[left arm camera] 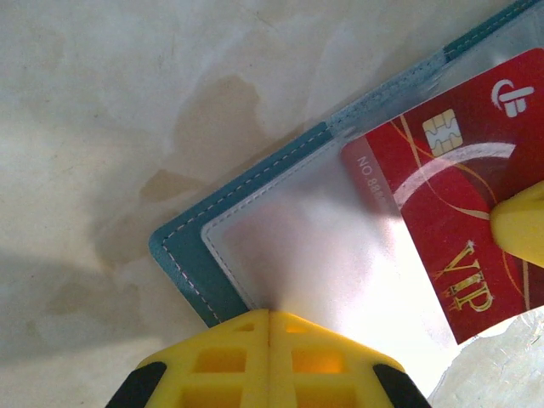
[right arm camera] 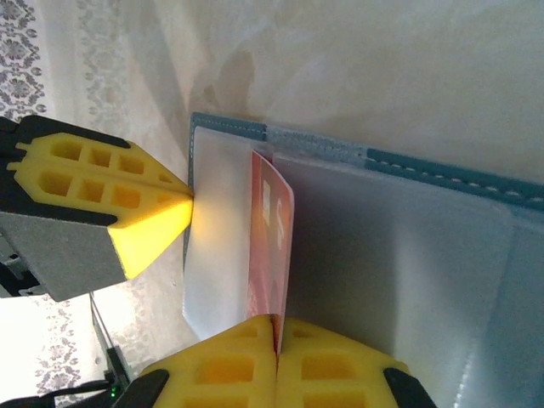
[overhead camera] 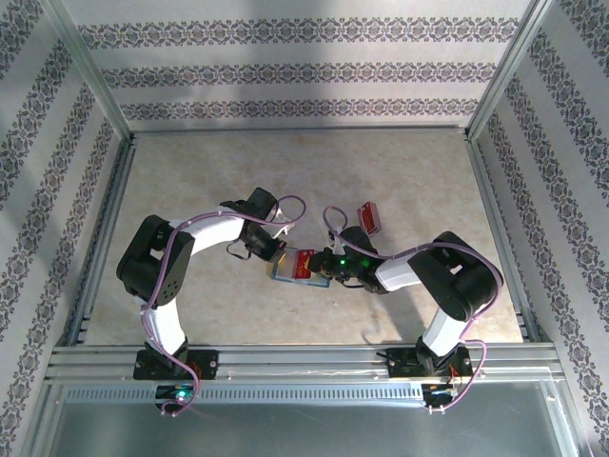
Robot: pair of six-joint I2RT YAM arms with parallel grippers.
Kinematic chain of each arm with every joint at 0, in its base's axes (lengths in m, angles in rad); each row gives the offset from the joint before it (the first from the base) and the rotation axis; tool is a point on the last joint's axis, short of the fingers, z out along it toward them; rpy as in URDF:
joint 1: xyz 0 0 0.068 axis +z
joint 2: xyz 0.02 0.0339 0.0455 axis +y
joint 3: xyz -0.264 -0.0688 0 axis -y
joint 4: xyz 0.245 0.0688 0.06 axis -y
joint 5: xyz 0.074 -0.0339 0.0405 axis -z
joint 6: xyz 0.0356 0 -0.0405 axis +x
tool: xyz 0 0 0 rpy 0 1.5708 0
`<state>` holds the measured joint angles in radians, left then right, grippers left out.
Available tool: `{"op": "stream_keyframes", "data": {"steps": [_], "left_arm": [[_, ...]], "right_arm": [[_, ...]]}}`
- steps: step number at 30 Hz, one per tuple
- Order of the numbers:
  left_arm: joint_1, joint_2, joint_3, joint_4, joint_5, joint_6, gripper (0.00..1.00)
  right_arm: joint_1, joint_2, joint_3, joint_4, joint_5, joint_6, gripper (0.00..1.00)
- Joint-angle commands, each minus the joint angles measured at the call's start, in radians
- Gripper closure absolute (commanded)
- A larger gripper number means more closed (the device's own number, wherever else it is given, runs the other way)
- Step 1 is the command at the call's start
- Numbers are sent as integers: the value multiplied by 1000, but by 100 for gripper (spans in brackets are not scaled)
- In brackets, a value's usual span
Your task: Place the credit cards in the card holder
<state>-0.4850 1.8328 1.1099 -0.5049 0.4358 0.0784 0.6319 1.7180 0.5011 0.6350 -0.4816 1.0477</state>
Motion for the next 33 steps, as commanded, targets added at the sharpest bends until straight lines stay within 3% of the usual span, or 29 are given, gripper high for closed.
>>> {"op": "stream_keyframes", "data": {"steps": [1, 6, 19, 33], "left_arm": [[-12, 5, -14, -20, -14, 12, 96], [-13, 5, -13, -20, -15, 11, 96], [-12, 19, -3, -23, -14, 9, 96], [-12, 2, -10, -22, -19, 11, 96]], "right_arm": [[20, 53, -31, -66, 104, 21, 100], [44, 49, -26, -80, 109, 29, 99], [45, -92, 23, -354, 154, -63, 72], [43, -123, 87, -491, 181, -101, 65]]}}
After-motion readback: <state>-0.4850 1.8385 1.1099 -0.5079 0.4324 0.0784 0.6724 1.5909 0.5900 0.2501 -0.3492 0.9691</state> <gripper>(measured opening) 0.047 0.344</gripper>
